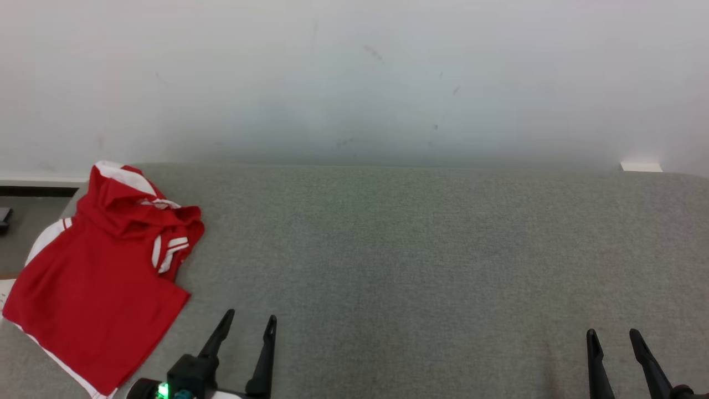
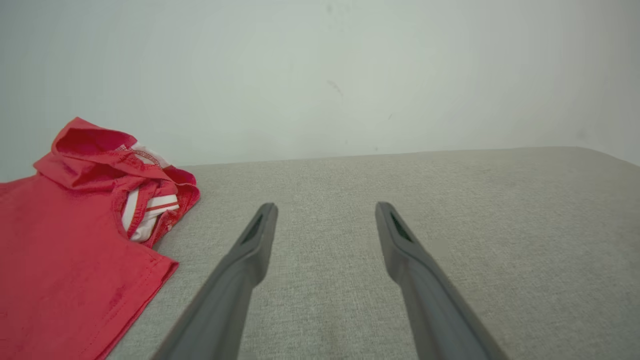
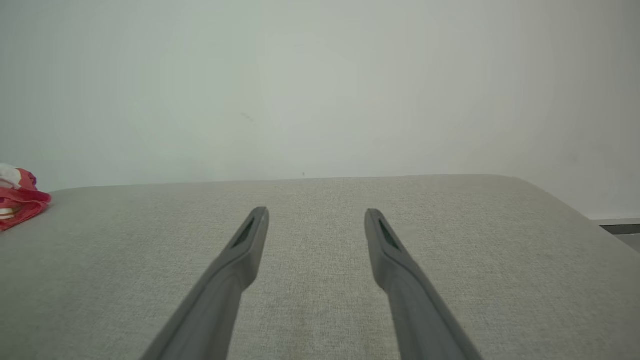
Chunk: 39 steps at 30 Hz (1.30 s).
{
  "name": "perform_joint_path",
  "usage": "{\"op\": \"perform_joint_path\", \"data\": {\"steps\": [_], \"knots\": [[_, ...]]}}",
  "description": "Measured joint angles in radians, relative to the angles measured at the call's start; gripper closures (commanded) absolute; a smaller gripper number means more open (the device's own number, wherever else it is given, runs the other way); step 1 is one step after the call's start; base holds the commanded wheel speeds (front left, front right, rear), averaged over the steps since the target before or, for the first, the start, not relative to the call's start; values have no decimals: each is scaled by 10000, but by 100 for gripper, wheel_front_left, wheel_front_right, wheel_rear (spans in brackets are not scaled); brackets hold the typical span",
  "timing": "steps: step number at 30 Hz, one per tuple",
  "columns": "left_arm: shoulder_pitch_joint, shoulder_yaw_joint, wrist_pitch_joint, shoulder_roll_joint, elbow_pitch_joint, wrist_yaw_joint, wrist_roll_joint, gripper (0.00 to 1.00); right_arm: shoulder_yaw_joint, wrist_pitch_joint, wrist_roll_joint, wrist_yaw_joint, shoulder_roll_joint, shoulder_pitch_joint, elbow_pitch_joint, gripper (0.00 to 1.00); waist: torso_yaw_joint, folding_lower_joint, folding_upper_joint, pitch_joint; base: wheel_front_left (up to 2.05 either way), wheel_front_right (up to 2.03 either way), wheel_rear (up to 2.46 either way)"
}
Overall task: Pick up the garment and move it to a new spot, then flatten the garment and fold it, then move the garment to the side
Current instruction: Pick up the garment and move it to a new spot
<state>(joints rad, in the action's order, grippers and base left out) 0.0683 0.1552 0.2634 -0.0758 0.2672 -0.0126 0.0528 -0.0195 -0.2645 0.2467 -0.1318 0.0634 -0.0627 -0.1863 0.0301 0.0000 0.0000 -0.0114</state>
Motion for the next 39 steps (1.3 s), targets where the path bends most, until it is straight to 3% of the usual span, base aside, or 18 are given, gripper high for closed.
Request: {"op": "perform_joint_path", "data": {"steps": [7,20,30,39], "knots": [[85,40,6,54,-4,-58,-21,0,161,-2,33,0,21,-59,58,0,826,0,0,11,0,0,0],[-103,-280,8,17,-198,8,-56,0,844,-2,44,0,13,59,-71,0,3169,0,0,53,0,0,0],[248,-625,8,44,-297,-65,153,0,1078,-2,42,0,299,429,82,0,3472,0,0,594,0,0,0],[3551,-1327,8,-399,842,-397,516,0,1064,-4,-10,0,1333,1337,489,0,3288,1,0,2222,0,0,0]]}}
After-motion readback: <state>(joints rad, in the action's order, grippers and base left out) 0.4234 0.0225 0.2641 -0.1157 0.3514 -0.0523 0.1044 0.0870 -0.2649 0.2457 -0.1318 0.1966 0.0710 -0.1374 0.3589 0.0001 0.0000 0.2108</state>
